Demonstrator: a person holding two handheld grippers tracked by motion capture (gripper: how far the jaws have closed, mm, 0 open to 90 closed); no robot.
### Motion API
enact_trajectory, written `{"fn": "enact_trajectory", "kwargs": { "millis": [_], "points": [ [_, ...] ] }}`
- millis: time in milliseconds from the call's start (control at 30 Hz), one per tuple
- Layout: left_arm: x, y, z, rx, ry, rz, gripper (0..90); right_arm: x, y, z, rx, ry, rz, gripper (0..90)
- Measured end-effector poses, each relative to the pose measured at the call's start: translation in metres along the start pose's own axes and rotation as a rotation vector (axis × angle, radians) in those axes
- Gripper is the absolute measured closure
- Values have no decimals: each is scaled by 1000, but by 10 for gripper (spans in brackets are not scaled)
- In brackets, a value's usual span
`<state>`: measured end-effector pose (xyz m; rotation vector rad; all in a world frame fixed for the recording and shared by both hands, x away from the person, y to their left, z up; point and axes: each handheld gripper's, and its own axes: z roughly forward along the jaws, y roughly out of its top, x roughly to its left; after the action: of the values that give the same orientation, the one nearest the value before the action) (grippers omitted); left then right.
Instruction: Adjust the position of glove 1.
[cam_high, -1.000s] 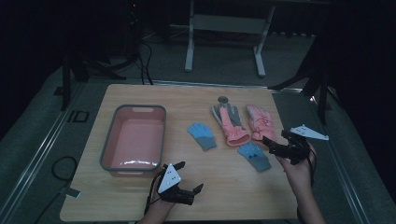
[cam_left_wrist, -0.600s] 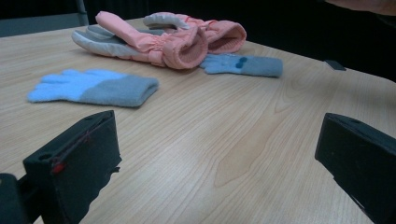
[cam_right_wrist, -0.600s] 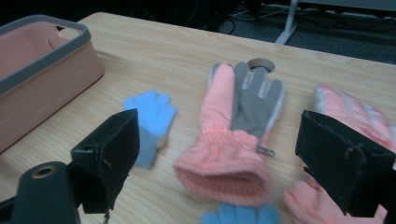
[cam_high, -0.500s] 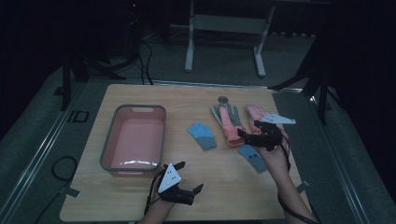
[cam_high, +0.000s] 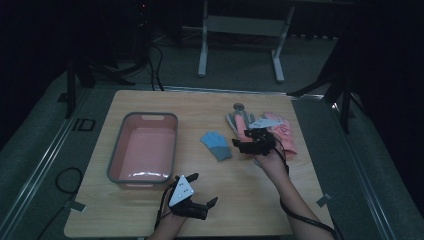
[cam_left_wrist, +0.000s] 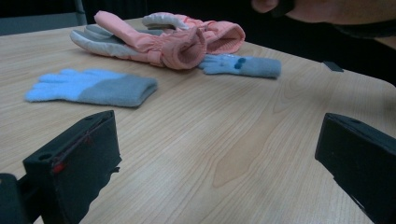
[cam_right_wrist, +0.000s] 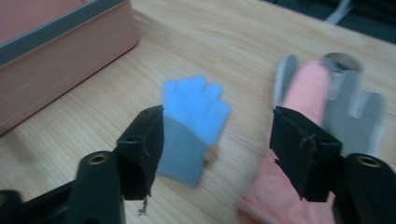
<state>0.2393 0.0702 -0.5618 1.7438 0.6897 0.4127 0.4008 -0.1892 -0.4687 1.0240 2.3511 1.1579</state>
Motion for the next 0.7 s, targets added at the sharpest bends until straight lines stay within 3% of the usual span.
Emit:
{"fn": "enact_trajectory", "kwargs": {
  "millis": [133,300,467,700],
  "points": [
    [0,0,0,-1,-3,-1,1,1,3,19,31,51,23,416],
    [0,0,0,3,-7,-1,1,6,8,39,69,99,-5,448],
    [0,0,0,1,-9,-2,1,11,11,58,112,85,-45,503],
    [0,0,0,2,-17,-2,1,9,8,86,152,89,-61,545]
  ]
}}
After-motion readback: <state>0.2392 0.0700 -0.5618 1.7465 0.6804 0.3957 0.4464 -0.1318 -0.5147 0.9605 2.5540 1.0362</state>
